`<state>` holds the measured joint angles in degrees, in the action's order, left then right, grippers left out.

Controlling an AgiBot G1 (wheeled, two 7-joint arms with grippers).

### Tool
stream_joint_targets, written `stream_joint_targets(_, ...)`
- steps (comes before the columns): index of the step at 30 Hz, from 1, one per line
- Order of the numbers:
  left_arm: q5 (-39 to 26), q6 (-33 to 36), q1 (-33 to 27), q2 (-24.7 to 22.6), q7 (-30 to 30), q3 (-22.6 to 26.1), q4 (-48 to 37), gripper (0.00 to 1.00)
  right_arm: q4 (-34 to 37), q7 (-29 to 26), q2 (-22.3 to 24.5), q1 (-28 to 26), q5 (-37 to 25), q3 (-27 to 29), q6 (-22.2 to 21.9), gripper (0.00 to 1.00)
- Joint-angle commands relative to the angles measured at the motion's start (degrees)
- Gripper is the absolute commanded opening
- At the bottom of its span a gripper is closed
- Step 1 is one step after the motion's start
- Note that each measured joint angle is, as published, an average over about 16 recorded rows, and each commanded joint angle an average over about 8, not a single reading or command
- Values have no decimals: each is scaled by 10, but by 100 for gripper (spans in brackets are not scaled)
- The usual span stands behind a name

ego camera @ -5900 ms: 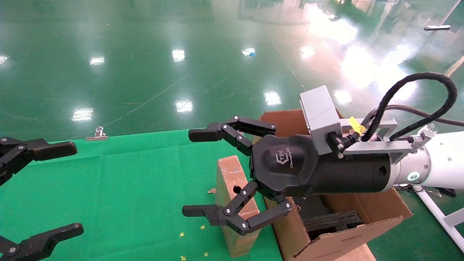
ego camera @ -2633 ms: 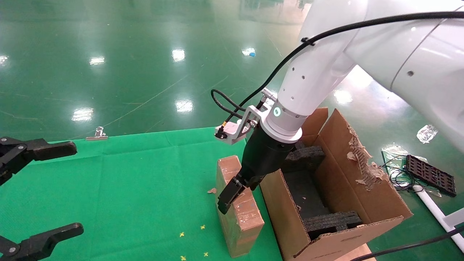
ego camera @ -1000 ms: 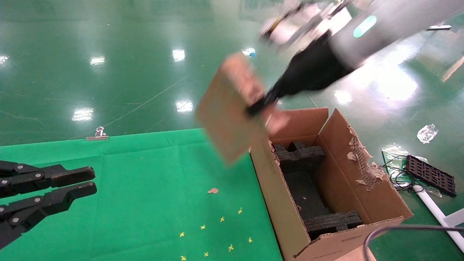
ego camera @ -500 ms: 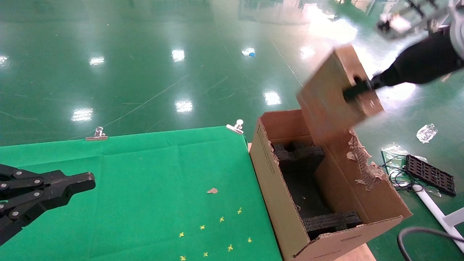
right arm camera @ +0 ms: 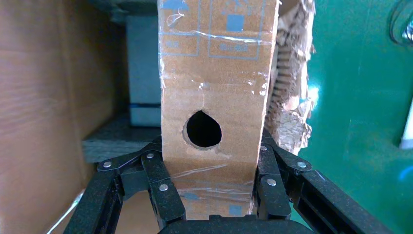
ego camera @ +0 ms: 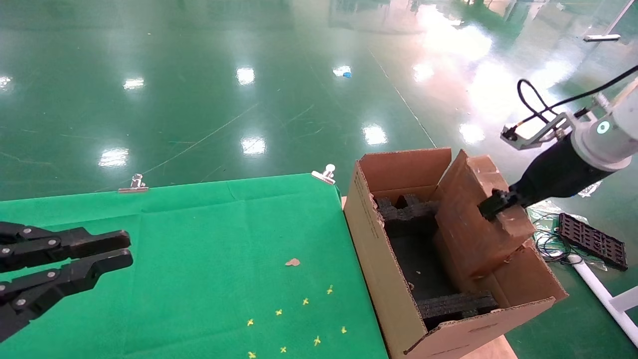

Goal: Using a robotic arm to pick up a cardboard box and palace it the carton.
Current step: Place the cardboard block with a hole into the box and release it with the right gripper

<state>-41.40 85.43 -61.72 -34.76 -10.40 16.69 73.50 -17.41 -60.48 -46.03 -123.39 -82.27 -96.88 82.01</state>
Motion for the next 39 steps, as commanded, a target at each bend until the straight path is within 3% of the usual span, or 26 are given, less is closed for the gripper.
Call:
stream_joint_targets(1, 0, 0, 0, 0, 0, 0, 0, 100, 16, 3, -7, 16, -2, -3, -5, 0)
stream_joint_targets(23, 1, 0, 0, 0, 0, 1, 0, 100, 118, 22, -64, 149, 15, 3, -89, 0)
stream_joint_targets(39, 1, -1, 0, 1, 1, 1, 0, 100, 150, 31, -84, 249, 48, 25, -189, 0)
